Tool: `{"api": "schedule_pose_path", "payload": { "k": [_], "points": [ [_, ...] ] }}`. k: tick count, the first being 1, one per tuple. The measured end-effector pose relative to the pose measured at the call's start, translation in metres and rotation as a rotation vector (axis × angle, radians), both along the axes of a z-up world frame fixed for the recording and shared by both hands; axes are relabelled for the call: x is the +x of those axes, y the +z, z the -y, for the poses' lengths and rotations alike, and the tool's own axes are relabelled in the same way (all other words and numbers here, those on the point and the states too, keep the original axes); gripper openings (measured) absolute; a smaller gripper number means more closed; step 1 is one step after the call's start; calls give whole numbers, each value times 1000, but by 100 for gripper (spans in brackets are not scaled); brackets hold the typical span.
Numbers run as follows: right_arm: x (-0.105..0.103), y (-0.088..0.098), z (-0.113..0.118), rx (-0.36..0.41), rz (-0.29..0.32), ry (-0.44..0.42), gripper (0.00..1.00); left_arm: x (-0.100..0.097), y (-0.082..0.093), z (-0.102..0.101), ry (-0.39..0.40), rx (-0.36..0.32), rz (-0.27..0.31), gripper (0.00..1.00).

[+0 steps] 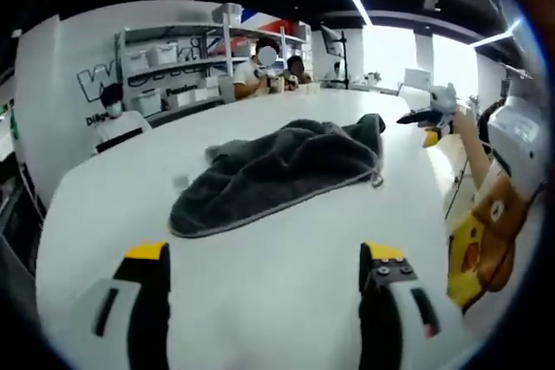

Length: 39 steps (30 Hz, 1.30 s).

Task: Fold the towel on the table until its edges align and the towel forms a compact rectangular stack.

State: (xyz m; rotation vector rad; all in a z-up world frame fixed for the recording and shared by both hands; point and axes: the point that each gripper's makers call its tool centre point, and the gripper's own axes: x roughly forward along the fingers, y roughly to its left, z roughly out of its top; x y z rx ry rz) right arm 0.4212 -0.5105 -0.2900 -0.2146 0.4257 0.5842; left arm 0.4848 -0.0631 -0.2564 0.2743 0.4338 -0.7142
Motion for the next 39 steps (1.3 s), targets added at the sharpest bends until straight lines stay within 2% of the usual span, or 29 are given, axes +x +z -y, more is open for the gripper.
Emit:
{"api": "schedule_pose_path", "payload": {
  "k": [5, 9, 11, 15, 17, 18, 21, 25, 28, 30, 34, 39],
  "points": [
    [1, 0, 3, 2, 6, -11, 100, 21, 15, 6, -76, 4, -23, 87],
    [1, -2, 9, 2, 10, -19, 100, 51, 30, 14, -121, -12, -29, 88],
    [0, -2, 10, 1, 9, -22, 100, 61, 30, 18, -139, 2, -47, 88],
    [0, -3, 12, -4, 6, -24, 100, 93, 38, 36, -255, 61, 32, 86],
    [-1, -4, 13, -8, 4, -23, 100, 111, 44, 39, -284, 86, 109, 86],
    [-2, -5, 13, -4, 3, -23, 100, 119, 45, 41, -299, 85, 122, 85],
    [-4, -6, 12, -3, -1, -19, 100, 144, 45, 41, -267, 55, 80, 83],
    [-5, -6, 11, -7, -1, -16, 100, 174, 40, 52, -327, 99, 77, 81],
    [-6, -6, 10, -7, 1, -17, 100, 188, 37, 62, -360, 113, 58, 78],
    [-6, -6, 10, -11, 1, -17, 100, 194, 32, 71, -390, 117, 21, 78],
    [-5, -6, 8, -13, 5, -16, 100, 214, 25, 85, -422, 141, 13, 77],
    [-5, -3, 8, -13, 15, -16, 100, 235, 19, 97, -465, 142, 26, 70]
  ]
}}
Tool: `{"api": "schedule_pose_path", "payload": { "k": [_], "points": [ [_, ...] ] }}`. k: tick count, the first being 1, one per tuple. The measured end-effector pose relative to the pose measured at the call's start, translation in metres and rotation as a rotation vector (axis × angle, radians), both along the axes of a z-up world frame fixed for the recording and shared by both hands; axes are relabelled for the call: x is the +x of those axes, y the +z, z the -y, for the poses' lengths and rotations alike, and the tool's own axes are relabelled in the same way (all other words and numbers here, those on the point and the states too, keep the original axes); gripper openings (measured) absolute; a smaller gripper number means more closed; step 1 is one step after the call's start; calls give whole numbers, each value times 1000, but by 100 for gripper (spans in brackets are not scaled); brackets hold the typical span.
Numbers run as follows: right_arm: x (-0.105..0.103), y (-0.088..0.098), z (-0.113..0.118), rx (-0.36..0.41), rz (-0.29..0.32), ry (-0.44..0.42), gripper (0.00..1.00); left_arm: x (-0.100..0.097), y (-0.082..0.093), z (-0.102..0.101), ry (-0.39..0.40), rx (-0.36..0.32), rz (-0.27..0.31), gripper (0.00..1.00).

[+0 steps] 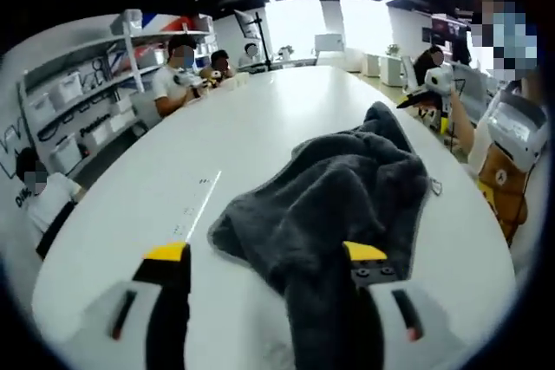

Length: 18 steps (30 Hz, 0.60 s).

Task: Fold the towel on the table until its edges align and the towel forms a compact rectangular stack.

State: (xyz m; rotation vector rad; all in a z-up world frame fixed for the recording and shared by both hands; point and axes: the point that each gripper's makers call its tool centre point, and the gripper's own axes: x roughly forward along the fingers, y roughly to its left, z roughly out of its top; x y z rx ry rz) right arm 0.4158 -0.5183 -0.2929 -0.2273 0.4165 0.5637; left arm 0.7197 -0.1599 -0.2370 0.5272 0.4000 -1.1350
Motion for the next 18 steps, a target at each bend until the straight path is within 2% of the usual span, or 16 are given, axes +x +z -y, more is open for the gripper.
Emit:
{"api": "schedule_pose_path", "payload": {
  "k": [6, 13, 18],
  "points": [
    [-2, 3, 1, -8, 6, -3, 100, 27, -12, 14, -9, 14, -23, 69],
    [-8, 4, 5, -13, 6, -18, 100, 50, -30, 30, -26, 13, -84, 57],
    [-11, 2, 9, -17, -1, -36, 99, 66, -42, 35, -14, 9, -99, 54]
  ]
}}
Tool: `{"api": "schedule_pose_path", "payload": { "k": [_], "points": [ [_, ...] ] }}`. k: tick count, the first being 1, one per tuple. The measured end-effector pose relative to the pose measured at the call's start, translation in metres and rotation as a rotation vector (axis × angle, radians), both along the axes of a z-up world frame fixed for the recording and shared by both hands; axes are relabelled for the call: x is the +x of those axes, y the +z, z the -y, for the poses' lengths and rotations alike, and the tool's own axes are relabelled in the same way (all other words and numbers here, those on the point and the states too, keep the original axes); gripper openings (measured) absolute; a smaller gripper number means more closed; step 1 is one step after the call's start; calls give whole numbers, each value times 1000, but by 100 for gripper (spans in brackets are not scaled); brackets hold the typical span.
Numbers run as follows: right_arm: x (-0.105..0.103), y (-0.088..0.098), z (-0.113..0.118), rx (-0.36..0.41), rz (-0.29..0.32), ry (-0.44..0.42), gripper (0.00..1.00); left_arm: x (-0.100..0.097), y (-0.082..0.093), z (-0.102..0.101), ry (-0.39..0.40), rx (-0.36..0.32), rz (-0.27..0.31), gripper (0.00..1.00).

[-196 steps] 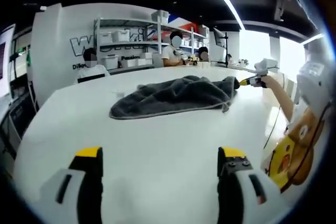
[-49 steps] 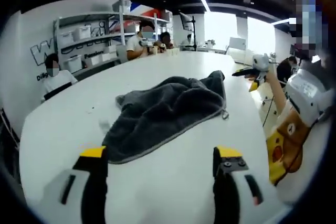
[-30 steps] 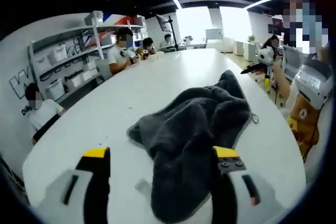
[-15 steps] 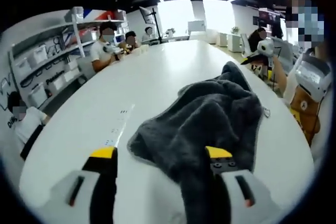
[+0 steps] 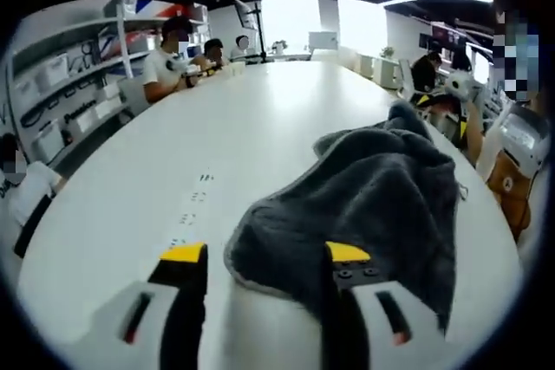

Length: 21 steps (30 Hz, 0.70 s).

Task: Fold the towel on the table until its edges align and the towel forms a compact rectangular stack.

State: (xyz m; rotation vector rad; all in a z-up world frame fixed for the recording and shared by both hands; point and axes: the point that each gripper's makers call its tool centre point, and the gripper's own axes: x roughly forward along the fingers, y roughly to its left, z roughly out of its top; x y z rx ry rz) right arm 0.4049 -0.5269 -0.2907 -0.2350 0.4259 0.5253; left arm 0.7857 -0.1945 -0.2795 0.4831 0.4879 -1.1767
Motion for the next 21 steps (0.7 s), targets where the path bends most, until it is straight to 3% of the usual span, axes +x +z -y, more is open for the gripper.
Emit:
{"api": "schedule_pose_path", "payload": {
  "k": [5, 11, 16, 21],
  "points": [
    [-1, -3, 2, 3, -9, -11, 99, 9, -14, 2, 3, 7, -28, 46],
    [2, -6, 5, 3, -19, -24, 99, 13, -33, 2, 9, 29, -65, 44],
    [2, -7, 5, 2, -22, -25, 99, 16, -38, 3, 13, 20, -91, 41],
    [3, -9, 5, 3, -25, -24, 99, 15, -40, 3, 17, 11, -112, 32]
  ]
}}
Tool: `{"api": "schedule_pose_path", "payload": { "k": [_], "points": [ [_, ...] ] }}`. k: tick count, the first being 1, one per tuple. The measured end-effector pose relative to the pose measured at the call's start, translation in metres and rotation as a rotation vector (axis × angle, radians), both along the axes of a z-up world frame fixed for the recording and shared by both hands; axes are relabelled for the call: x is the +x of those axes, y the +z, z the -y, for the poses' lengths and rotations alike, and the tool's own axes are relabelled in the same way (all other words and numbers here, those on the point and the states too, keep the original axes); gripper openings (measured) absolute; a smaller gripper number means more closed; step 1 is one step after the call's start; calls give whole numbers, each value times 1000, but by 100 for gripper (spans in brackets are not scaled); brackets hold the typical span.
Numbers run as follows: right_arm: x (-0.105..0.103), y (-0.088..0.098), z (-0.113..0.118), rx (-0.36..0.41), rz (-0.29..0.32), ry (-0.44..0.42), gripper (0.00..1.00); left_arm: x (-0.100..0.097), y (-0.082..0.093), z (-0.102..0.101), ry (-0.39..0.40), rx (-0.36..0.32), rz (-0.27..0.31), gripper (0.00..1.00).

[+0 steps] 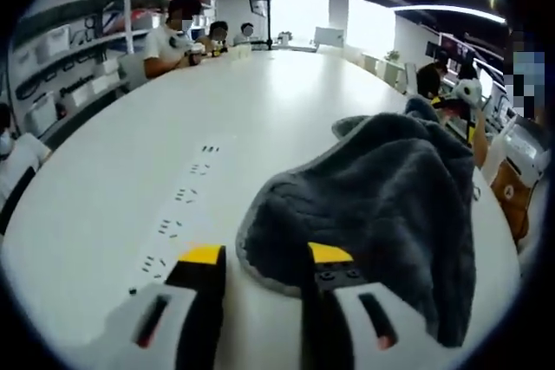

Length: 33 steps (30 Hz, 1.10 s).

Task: Fold the towel on the table until its edges align and the towel forms a compact rectangular stack.

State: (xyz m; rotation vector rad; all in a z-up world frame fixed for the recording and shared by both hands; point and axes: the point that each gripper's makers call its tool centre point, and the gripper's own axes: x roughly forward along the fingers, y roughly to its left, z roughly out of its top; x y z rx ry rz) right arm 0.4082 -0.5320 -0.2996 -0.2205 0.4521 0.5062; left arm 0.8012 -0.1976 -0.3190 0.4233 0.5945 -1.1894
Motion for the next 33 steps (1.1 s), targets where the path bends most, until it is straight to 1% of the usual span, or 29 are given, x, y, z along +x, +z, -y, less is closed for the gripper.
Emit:
{"api": "schedule_pose_path", "payload": {
  "k": [2, 6, 10, 21, 28, 31, 33],
  "points": [
    [0, -1, 0, 1, -2, 1, 99, 1, 2, -1, 2, -9, -4, 29],
    [2, -2, -1, 2, -3, 1, 99, 5, 4, -6, 14, -4, 6, 28],
    [4, -3, -3, 3, -3, 8, 99, 6, 2, -9, 21, 3, 4, 28],
    [3, -3, -2, -6, -7, 6, 99, 4, -8, -3, 7, 9, -16, 25],
    [1, -5, -2, -12, -12, 5, 98, -2, -10, 1, -1, 10, -21, 19],
    [1, -5, -1, -14, -11, 4, 98, 0, -10, 0, 1, 14, -18, 14],
    [1, -5, 0, -11, -10, 4, 98, 0, -9, 0, -1, 14, -18, 9]
  ]
}}
